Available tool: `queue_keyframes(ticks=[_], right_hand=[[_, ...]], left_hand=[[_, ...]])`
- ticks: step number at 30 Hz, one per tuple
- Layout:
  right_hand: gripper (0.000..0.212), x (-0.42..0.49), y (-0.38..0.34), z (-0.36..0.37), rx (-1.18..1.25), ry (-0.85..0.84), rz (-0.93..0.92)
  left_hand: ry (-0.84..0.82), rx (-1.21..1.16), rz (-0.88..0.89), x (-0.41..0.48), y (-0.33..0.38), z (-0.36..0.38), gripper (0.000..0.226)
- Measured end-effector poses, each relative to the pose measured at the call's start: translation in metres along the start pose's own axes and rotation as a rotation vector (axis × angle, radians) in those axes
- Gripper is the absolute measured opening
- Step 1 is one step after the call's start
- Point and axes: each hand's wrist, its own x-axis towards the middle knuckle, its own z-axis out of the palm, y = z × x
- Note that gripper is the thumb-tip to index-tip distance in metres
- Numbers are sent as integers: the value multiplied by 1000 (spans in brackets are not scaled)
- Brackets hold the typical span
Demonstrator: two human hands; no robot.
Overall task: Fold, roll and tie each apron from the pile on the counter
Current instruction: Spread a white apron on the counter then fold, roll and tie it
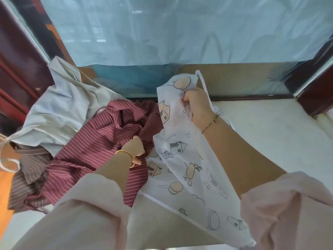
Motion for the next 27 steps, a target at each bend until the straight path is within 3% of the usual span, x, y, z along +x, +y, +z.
queue_keyframes(ticks=[2, 4, 5, 6, 10, 13, 16, 19, 27], right_hand=[[33, 15, 7, 15, -87, 22, 34], [31, 30, 17, 28, -161, 52, 77], [30, 35, 21, 33, -159, 57, 88], [31, 40, 25, 37, -134, 54, 82], [32, 55, 28, 51, -36, 52, 59], [33, 58, 26, 57, 26, 21, 58], [33, 53, 22, 46, -112, -6, 17], [32, 49, 11, 20, -300, 51, -54], [32, 4, -52, -33, -498, 68, -328]], left_hand=[[-112, 80, 44, 16, -14, -1, 58], [-117, -365, -100, 38, -23, 1, 46], [-15, -503, -118, 48, -28, 1, 36], [85, -489, -148, 57, -33, -2, 35], [228, -188, -131, 85, -51, -34, 37], [286, 123, -216, 95, -77, -55, 46], [274, 479, -356, 98, -111, -73, 52], [217, 667, -385, 90, -121, -83, 52], [239, 492, -268, 38, -14, -71, 57]])
